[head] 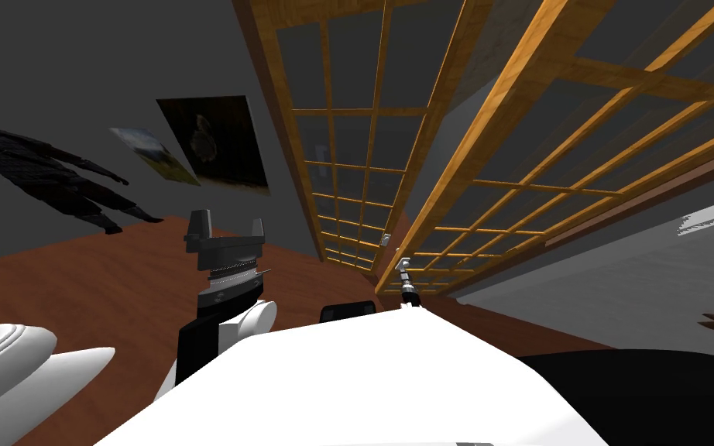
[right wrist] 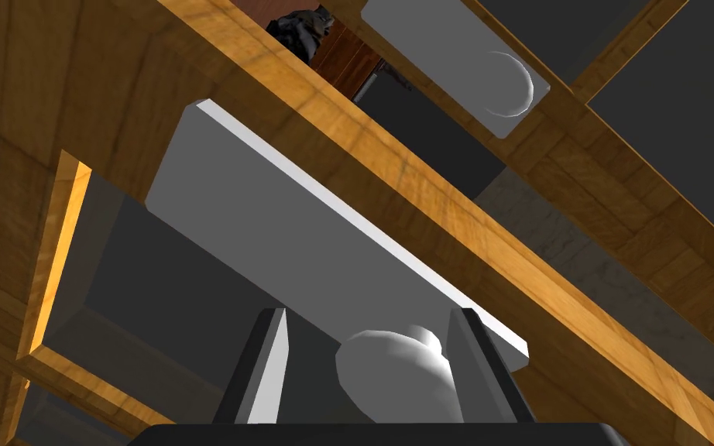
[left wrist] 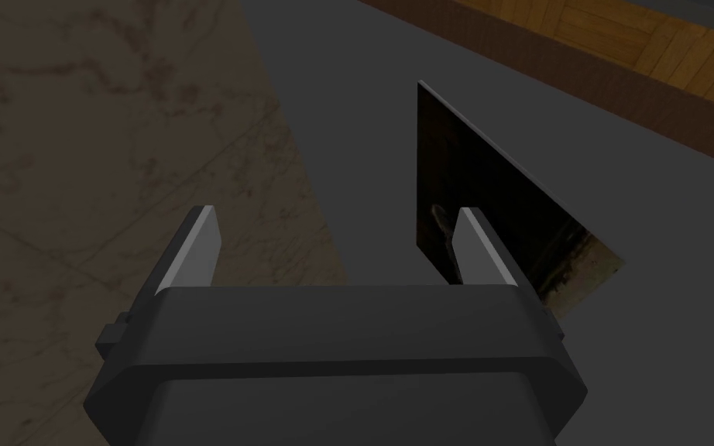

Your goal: Pull the door open

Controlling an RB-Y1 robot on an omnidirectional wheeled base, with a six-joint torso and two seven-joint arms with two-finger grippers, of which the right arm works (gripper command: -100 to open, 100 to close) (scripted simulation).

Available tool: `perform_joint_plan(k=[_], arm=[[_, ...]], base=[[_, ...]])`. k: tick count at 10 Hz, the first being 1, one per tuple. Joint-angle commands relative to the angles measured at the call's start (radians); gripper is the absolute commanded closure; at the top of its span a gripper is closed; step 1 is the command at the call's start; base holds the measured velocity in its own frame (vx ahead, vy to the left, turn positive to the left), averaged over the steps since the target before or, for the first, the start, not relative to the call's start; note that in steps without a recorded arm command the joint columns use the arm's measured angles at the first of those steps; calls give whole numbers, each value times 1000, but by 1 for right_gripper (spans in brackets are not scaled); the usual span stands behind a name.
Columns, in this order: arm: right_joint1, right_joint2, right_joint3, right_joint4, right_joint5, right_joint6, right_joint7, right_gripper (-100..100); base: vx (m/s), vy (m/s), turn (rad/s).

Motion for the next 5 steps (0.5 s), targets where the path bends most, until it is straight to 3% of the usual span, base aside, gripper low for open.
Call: perform_joint_plan(k=[1, 2, 3, 5], arm=[[5, -34, -28, -6, -14, 3, -7, 100], [5, -34, -28, -6, -14, 3, -7, 100], [-4, -9, 3, 15, -10, -7, -37, 100], [-5, -12, 8, 16, -21, -8, -76, 100]], base=[[14, 14, -23], [1, 6, -9], [-19, 13, 113], [-32, -2, 84]])
